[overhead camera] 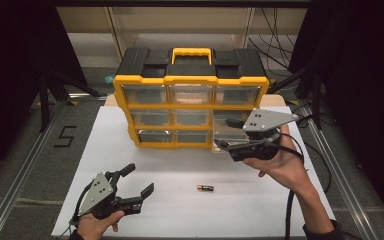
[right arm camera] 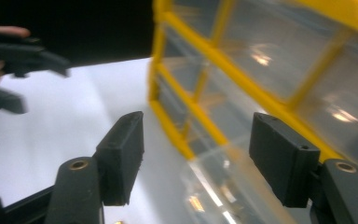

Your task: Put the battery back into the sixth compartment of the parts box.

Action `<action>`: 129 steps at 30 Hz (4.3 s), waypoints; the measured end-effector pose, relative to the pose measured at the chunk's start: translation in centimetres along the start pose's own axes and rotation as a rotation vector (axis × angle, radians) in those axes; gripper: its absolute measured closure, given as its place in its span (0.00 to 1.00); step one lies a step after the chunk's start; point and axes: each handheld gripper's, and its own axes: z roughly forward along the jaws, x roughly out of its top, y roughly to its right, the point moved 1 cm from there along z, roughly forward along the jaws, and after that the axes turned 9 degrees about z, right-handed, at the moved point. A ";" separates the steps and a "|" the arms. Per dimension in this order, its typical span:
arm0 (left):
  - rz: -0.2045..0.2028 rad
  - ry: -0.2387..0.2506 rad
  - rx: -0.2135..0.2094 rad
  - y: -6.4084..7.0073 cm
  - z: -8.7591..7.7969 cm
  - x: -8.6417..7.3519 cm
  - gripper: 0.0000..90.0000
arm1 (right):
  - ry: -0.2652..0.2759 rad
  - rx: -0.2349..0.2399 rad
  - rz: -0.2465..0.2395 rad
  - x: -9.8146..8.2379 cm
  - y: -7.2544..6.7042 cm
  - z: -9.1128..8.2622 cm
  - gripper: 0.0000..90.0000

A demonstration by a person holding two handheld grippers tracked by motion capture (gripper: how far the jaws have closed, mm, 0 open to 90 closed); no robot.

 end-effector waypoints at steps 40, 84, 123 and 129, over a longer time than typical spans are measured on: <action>0.001 0.002 0.003 -0.1 -0.1 0.0 0.17 | -0.473 0.148 -0.130 -7.4 -4.0 8.5 0.38; 0.002 -0.001 0.001 0.0 0.0 0.0 0.17 | -0.750 0.196 -0.085 -12.9 -3.2 13.5 0.69; 0.004 0.003 0.002 0.0 -0.1 0.1 0.17 | -0.490 0.158 -0.172 -7.2 -4.0 9.2 0.85; 0.003 0.002 0.003 0.0 -0.1 0.0 0.17 | -0.450 0.152 -0.177 -6.0 -4.2 8.1 0.85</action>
